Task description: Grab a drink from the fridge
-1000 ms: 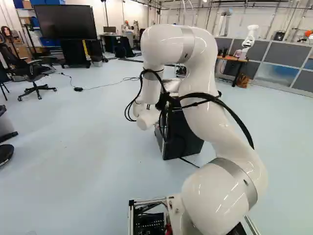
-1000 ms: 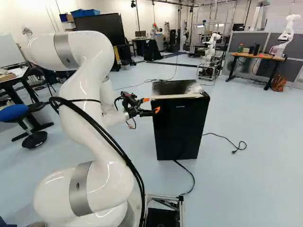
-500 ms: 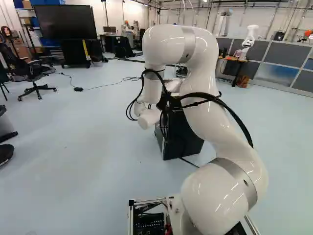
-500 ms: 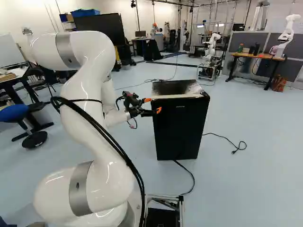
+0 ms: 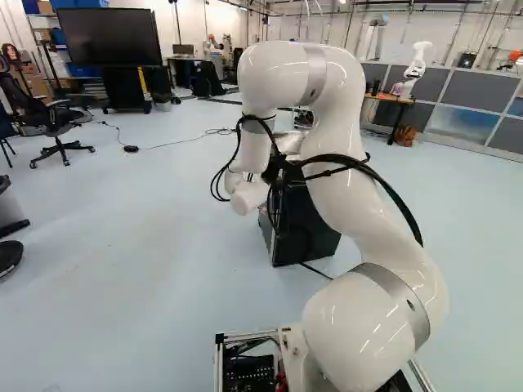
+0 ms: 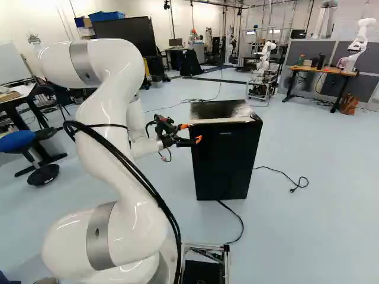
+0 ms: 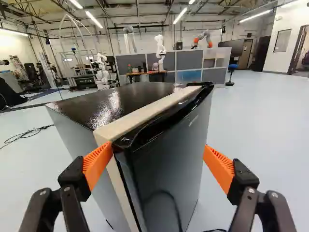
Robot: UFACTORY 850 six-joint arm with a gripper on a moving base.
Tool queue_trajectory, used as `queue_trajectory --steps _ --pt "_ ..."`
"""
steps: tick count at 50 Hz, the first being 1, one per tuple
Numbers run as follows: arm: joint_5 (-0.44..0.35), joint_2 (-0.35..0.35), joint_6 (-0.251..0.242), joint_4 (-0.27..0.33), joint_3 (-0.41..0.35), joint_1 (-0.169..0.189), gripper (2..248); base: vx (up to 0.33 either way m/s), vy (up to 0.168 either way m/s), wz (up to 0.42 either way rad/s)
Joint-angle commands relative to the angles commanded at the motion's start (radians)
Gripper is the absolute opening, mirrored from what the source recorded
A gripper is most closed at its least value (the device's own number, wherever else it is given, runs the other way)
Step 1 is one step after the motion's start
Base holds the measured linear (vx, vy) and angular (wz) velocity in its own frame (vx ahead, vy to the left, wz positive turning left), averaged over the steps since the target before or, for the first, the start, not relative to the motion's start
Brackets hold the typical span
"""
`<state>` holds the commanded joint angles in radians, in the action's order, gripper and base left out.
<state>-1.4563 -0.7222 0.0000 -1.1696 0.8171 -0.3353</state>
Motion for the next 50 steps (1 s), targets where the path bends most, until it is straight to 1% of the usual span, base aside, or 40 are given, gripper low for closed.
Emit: queue_trajectory --steps 10,25,34,50 --pt "0.0 -0.001 0.0 -0.011 0.001 0.004 247 0.0 0.0 0.0" --pt "0.0 0.005 0.0 -0.044 -0.01 0.011 247 0.0 0.0 0.0" --pt "0.0 0.025 0.0 -0.074 -0.048 0.006 247 0.0 0.0 0.0" --pt "0.0 0.076 0.0 -0.135 -0.147 -0.014 247 0.0 0.0 0.0"
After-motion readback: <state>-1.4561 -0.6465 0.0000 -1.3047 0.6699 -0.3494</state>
